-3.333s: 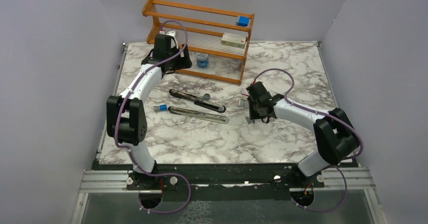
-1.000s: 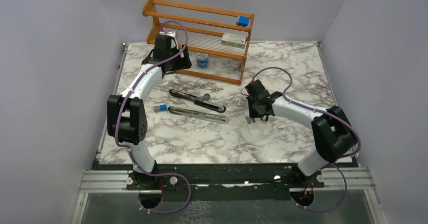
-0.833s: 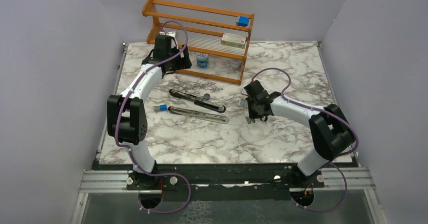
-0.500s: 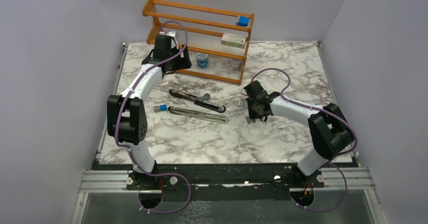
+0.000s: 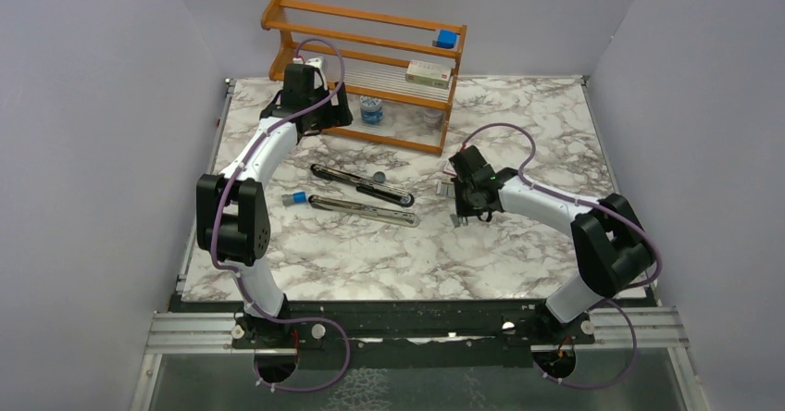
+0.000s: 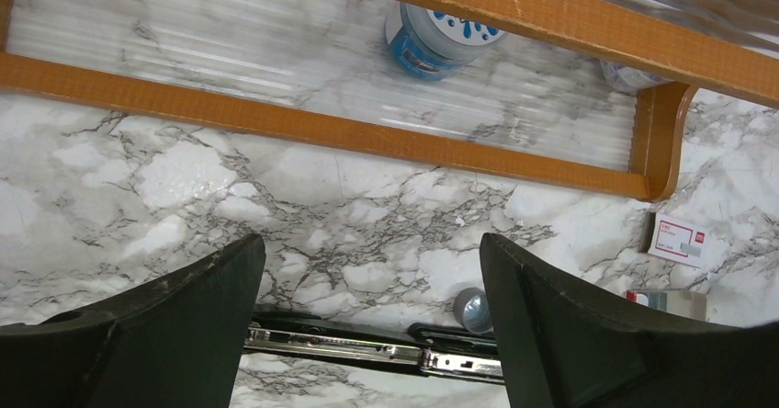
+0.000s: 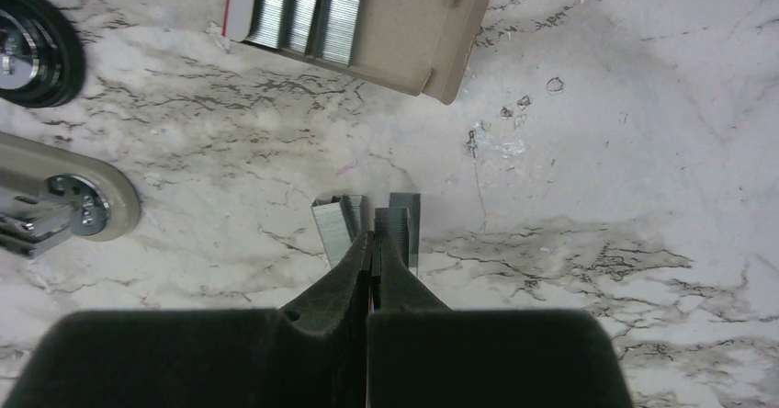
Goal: Load the staples into the stapler
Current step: Pick up the staple from the center of the board.
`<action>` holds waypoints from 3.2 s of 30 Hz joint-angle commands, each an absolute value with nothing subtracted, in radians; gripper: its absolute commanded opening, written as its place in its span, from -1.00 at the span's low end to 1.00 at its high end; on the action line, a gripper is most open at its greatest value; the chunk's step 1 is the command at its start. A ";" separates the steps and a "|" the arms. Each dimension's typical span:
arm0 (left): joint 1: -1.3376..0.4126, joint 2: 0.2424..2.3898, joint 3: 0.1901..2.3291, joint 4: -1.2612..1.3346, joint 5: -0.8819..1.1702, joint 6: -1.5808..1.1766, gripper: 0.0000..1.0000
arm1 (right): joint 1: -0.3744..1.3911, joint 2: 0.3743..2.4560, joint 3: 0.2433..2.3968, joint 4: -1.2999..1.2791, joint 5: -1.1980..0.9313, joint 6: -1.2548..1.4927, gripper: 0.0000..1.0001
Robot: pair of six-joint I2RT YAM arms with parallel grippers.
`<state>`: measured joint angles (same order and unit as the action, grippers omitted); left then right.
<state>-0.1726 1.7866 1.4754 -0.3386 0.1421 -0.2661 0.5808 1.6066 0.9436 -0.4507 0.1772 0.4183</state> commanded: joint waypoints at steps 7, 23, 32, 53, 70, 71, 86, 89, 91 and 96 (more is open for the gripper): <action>-0.166 1.729 1.584 -0.285 0.350 -0.324 0.78 | 0.578 1.382 1.009 -0.240 0.051 0.440 -0.98; -0.370 1.420 1.400 0.262 0.726 -0.336 0.65 | 0.576 1.172 0.884 0.914 -0.235 0.447 -0.99; -0.420 1.158 1.166 0.549 0.874 -0.187 0.34 | 0.577 1.128 0.939 1.005 -0.535 0.417 -0.99; -0.546 1.201 1.238 0.551 0.986 -0.130 -0.11 | 0.576 1.143 0.996 1.011 -0.823 0.374 -0.97; -0.574 1.193 1.206 0.551 1.015 -0.120 0.10 | 0.577 1.118 0.988 0.950 -0.804 0.314 -0.97; -0.575 1.195 1.208 0.551 1.017 -0.119 0.08 | 0.577 1.117 0.987 0.949 -0.806 0.314 -0.97; -0.598 1.207 1.221 0.551 1.040 -0.100 -0.47 | 0.577 1.117 0.991 0.927 -0.824 0.307 -0.98; -0.601 1.207 1.220 0.552 1.043 -0.093 -0.57 | 0.577 1.115 0.991 0.925 -0.824 0.308 -0.98; -0.600 1.207 1.221 0.551 1.046 -0.090 -0.64 | 0.577 1.114 0.990 0.925 -0.823 0.308 -0.98; -0.601 1.206 1.217 0.550 1.052 -0.082 -0.75 | 0.576 1.112 0.992 0.923 -0.821 0.313 -0.98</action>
